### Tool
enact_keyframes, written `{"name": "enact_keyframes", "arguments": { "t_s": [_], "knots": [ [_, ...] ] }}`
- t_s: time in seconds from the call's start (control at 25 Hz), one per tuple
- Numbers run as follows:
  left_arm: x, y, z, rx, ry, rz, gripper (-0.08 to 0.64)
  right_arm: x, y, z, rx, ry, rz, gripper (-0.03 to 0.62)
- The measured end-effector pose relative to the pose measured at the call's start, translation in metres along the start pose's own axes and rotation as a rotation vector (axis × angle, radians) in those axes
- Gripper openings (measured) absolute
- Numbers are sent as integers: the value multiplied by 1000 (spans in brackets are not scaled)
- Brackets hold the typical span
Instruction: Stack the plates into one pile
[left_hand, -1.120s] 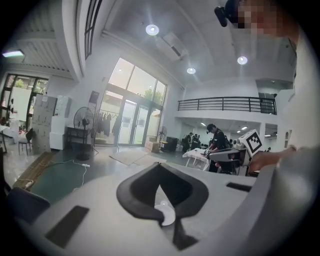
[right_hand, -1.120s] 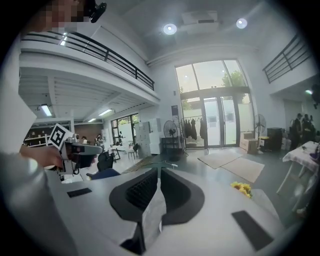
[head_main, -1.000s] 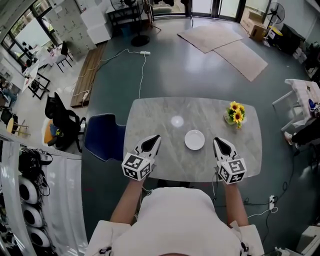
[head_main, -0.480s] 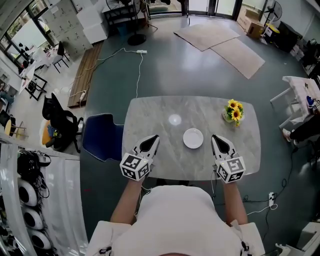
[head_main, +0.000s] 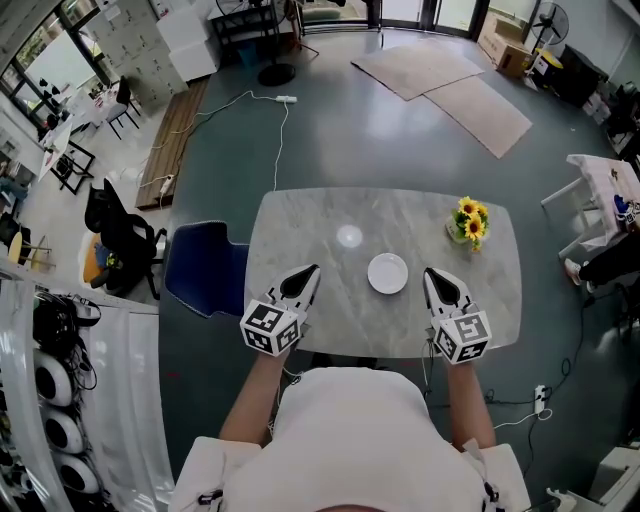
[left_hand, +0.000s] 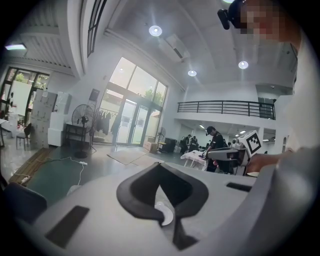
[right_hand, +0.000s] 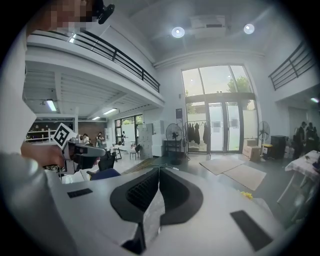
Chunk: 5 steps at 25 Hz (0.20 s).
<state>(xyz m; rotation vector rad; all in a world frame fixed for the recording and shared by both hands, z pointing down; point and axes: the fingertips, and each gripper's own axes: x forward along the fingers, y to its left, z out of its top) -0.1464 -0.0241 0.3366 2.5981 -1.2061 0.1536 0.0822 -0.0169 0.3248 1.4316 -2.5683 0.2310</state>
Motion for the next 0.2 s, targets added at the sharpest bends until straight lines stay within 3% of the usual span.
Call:
{"name": "enact_keyframes", "arguments": {
  "t_s": [0.2],
  "knots": [
    [-1,2,0,3,4,-7,7,4,5,5,-16,-6,-2,32]
  ]
}}
